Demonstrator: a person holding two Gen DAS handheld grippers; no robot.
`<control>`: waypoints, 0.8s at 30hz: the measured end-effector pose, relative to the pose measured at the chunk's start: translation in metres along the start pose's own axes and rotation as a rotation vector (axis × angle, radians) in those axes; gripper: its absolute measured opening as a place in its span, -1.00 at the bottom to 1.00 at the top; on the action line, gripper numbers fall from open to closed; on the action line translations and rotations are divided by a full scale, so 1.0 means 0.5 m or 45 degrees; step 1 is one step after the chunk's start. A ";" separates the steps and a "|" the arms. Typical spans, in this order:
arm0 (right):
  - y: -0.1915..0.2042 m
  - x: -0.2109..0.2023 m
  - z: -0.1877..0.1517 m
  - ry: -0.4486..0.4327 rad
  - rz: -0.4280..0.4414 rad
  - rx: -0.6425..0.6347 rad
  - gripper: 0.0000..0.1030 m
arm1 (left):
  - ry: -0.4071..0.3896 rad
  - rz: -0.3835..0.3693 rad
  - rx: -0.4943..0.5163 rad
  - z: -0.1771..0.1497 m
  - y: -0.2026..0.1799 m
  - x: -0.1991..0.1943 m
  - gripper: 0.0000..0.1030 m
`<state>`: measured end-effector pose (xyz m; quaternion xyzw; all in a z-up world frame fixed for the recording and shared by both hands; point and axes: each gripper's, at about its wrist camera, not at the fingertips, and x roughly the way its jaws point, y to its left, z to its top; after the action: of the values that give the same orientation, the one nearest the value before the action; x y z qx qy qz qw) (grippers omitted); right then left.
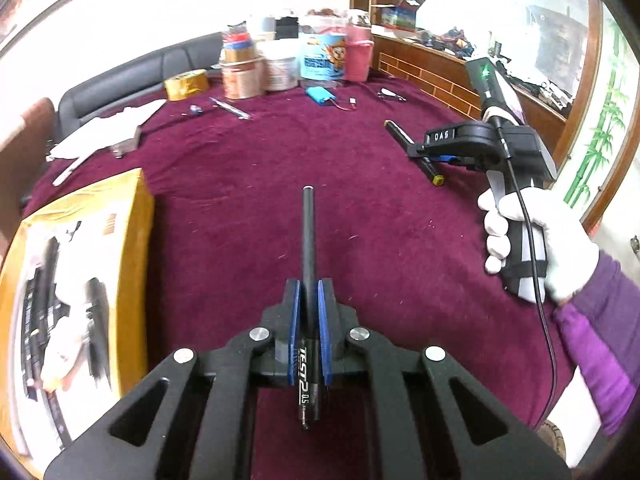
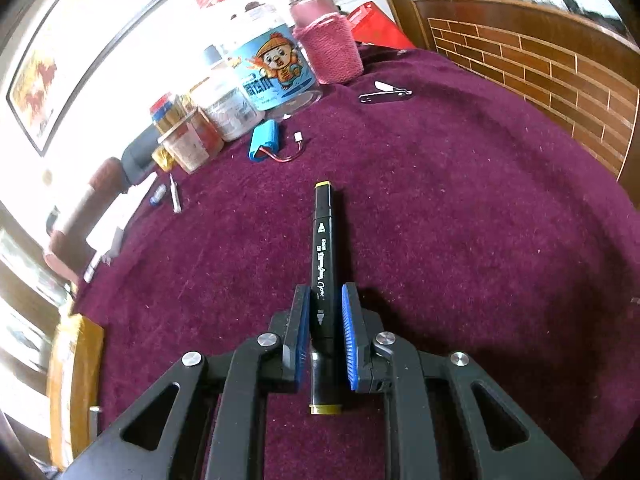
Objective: Organize rigid objects
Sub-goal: 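Carry the black pen and the marker over the yellow-rimmed tray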
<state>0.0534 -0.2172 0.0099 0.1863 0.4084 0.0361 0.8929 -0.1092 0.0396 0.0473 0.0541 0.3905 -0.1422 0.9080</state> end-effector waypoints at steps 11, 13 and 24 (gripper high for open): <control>0.071 -0.089 -0.068 0.073 -0.020 -0.154 -0.73 | -0.025 -0.017 -0.080 -0.025 0.045 -0.029 -0.88; 0.082 -0.107 -0.083 0.068 -0.005 -0.172 -0.73 | -0.028 -0.024 -0.086 -0.027 0.047 -0.032 -0.88; 0.149 -0.153 -0.129 0.080 0.083 -0.224 -0.73 | -0.043 -0.051 -0.124 -0.038 0.064 -0.054 -0.88</control>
<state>-0.0387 -0.1449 0.0533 0.1192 0.4252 0.1066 0.8909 -0.1304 0.0801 0.0533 -0.0005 0.3826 -0.1422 0.9129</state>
